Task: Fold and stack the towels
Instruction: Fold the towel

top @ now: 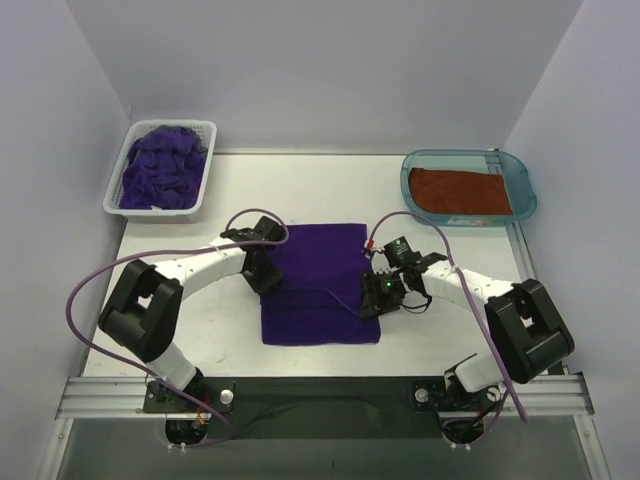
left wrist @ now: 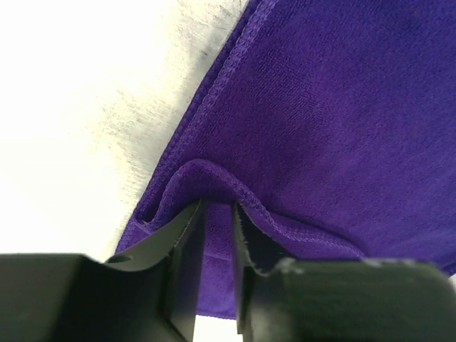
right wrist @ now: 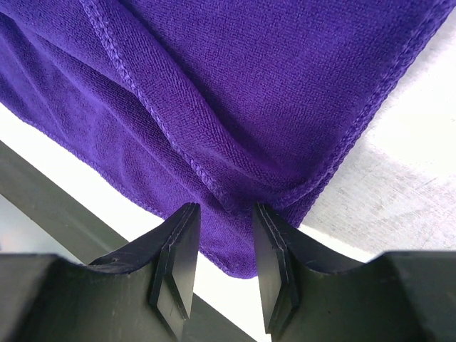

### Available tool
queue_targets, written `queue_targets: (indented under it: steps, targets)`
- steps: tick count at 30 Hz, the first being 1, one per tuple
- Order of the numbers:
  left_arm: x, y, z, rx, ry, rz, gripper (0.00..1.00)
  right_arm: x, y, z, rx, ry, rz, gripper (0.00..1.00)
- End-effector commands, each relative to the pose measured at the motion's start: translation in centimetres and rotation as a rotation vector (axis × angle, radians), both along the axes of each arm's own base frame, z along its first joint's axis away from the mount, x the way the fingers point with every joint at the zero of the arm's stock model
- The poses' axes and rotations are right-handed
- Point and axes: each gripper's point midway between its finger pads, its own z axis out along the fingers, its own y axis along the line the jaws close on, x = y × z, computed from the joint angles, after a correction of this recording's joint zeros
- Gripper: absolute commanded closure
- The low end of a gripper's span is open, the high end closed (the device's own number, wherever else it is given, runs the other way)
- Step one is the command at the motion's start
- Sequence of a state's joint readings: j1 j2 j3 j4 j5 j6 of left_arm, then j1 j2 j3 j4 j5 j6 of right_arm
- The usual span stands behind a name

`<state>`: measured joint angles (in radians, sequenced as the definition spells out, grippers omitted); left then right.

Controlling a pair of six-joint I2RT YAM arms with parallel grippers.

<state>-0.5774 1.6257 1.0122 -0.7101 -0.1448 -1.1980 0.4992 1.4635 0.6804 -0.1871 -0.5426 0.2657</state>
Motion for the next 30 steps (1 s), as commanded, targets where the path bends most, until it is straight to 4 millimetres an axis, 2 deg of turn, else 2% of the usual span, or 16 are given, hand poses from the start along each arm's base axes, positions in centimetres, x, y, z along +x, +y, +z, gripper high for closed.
queue_targets:
  steps: [1, 4, 7, 12, 14, 17, 21, 30]
  targets:
    - [0.1, -0.5, 0.3, -0.007, 0.010, 0.006, 0.70, -0.4, 0.1, 0.7, 0.013, -0.010, 0.001, 0.65]
    - [-0.1, -0.4, 0.2, -0.008, 0.015, 0.000, 0.76, -0.2, 0.2, 0.9, 0.018, -0.018, 0.000, 0.64]
    - [0.1, -0.7, 1.0, -0.010, -0.011, -0.028, 0.73, -0.1, 0.3, 1.4, 0.028, -0.031, -0.005, 0.65]
    - [0.9, 0.2, 3.2, 0.036, -0.108, -0.120, 0.46, 0.2, 0.2, 1.8, 0.021, -0.064, -0.007, 0.64]
    - [1.6, 0.2, 4.3, 0.052, -0.150, -0.180, 0.40, 0.3, 0.0, 1.7, -0.001, -0.077, -0.002, 0.62]
    - [2.3, -0.2, 5.0, 0.087, -0.180, -0.382, 0.31, 0.3, -0.4, 1.5, -0.077, -0.105, 0.030, 0.62]
    - [2.2, -0.4, 4.4, 0.149, -0.173, -0.669, 0.26, 0.6, -0.9, 1.6, -0.218, -0.196, 0.093, 0.61]
    - [2.0, -1.2, 3.5, 0.122, -0.210, -0.946, 0.23, 1.9, -2.0, 3.2, -0.539, -0.435, 0.253, 0.59]
